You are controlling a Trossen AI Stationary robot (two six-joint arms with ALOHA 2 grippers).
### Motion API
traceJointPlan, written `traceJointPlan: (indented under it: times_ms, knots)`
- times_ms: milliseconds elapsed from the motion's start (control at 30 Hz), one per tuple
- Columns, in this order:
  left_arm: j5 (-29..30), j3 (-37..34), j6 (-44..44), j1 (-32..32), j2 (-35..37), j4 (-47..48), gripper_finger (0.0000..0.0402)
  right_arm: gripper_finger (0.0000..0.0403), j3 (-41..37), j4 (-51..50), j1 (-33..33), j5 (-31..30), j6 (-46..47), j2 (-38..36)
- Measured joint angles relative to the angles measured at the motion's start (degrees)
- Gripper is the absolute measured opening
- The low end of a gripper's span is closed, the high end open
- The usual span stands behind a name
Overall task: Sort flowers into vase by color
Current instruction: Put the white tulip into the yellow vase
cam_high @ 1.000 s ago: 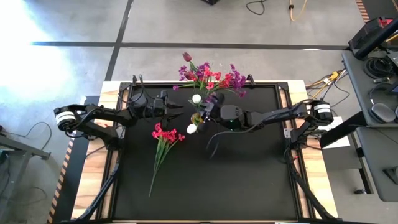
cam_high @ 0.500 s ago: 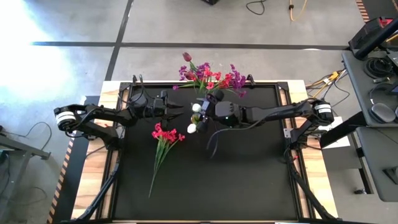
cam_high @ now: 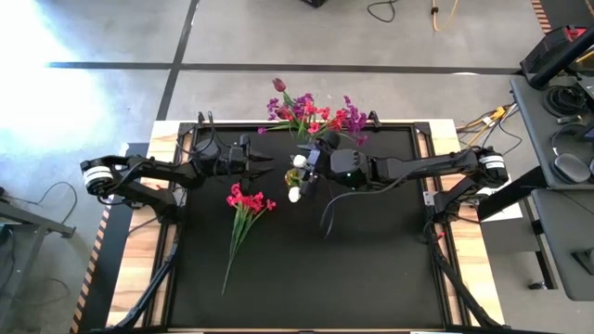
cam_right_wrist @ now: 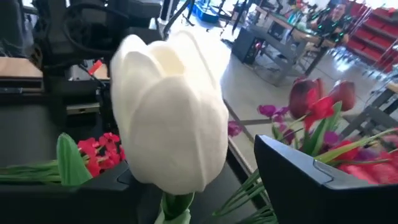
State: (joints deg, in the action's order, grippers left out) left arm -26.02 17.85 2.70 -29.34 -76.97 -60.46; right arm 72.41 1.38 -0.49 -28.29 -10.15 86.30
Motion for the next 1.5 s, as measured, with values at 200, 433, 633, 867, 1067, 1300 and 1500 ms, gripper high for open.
traceJointPlan:
  times_ms: [200, 433, 633, 867, 1067, 1300, 1500]
  knots:
    - [0.0, 0.0, -0.11, 0.0, 0.0, -0.22, 0.0142, 0.0231, -0.75, 0.3, -1.65, 1.18, 3.98, 2.36]
    - [-0.02, 0.0, -0.2, 0.0, 0.0, -0.5, 0.0142, 0.0273, 0.6, -0.13, -2.71, 1.25, 5.66, 4.47]
    - [-0.02, 0.0, -0.2, 0.01, 0.0, -0.47, 0.0142, 0.0317, 4.6, -5.73, -2.89, 1.28, 5.81, 5.05]
    - [-0.04, 0.0, -0.2, 0.02, 0.0, -0.39, 0.0142, 0.034, 9.49, -13.37, -2.78, 1.35, 5.1, 5.09]
    - [-0.04, 0.0, -0.2, 0.02, 0.0, -0.38, 0.0142, 0.0341, 10.64, -14.82, -2.14, 2.2, 4.51, 5.09]
    - [-0.04, 0.0, -0.2, 0.02, 0.0, -0.38, 0.0142, 0.0339, 10.68, -12.65, -2.29, 8.69, 5.66, 6.94]
    - [-0.04, 0.0, -0.22, 0.02, 0.0, -0.36, 0.0142, 0.0339, 13.68, -13.05, -2.27, 8.8, 5.6, 7.6]
